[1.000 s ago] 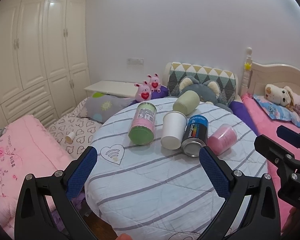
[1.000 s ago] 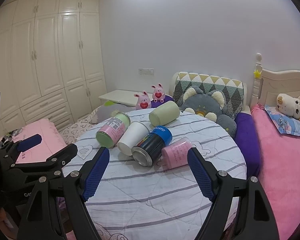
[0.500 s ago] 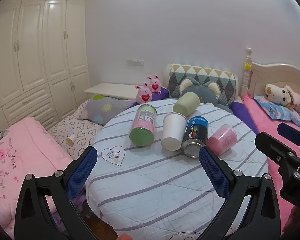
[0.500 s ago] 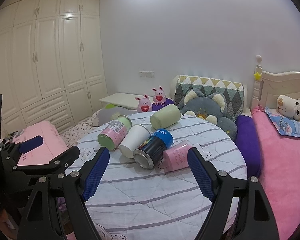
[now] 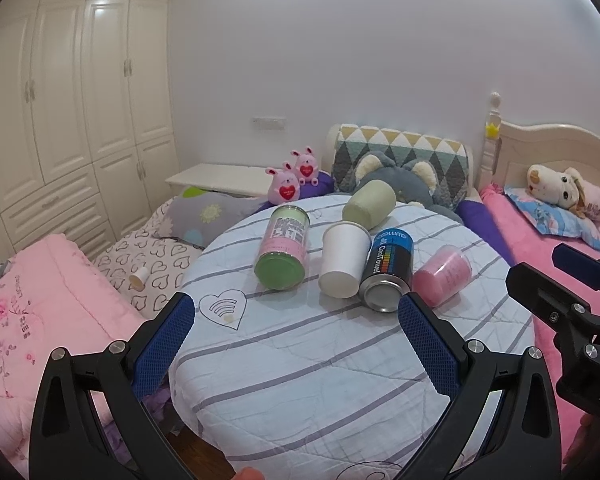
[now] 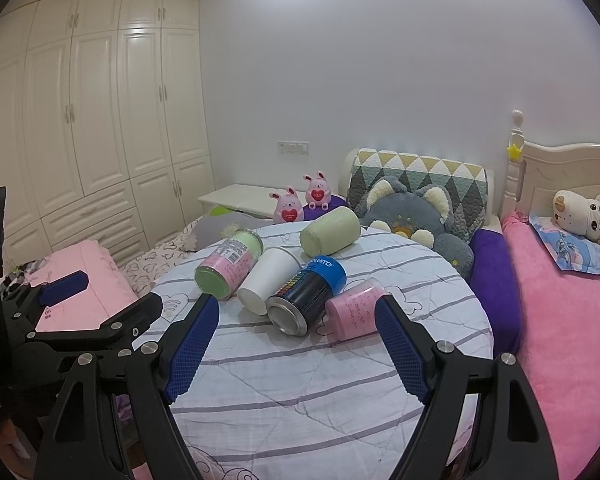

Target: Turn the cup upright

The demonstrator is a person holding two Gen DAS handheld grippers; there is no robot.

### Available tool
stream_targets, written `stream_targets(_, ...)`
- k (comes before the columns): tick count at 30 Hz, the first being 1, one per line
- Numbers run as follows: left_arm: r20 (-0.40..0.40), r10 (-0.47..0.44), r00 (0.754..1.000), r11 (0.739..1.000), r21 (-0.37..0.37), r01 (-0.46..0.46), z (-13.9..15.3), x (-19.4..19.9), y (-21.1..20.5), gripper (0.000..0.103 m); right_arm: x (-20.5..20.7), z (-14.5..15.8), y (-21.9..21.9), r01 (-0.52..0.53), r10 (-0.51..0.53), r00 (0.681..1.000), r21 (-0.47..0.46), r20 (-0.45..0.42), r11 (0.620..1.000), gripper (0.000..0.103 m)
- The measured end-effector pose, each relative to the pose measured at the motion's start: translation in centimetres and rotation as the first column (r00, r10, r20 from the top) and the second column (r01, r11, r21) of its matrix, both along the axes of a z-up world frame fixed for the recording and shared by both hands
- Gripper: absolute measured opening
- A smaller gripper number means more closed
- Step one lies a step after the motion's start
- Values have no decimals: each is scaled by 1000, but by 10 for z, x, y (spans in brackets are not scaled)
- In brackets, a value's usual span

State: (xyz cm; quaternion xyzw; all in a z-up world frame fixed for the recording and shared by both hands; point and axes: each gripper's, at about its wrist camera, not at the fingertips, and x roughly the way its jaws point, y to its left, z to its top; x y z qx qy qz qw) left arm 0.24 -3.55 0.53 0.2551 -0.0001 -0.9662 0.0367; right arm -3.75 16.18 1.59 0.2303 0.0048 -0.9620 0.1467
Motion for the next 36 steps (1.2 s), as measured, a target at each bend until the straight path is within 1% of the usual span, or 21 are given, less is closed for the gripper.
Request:
stream_targets(21,22,-8,1000,1000,7,8,0,-4,-3,103,-2,-3,-3,5,-5,1000,4,13,1000,82)
stream_targets(26,46,-23,999,1000,5,22,-5,-13,-4,103,-8,-7,-2,10,-9,999,-7,33,1000,82)
stream_targets(30,90,-47,995,999,21,45,-12,-29,-8,103,-18,-12,-3,21,-20,998,-17,67,1000,82)
stream_targets(34,140,-67,988,997,39,62,-22,-48,-12,103,-33,-18,-3,33,-27,993,-54,111,998,82)
stream_targets(36,156,-81,984,996,37,76,-27,-58,-10,103,-40,-20,-1,56,-49,992,-59,119,997,82)
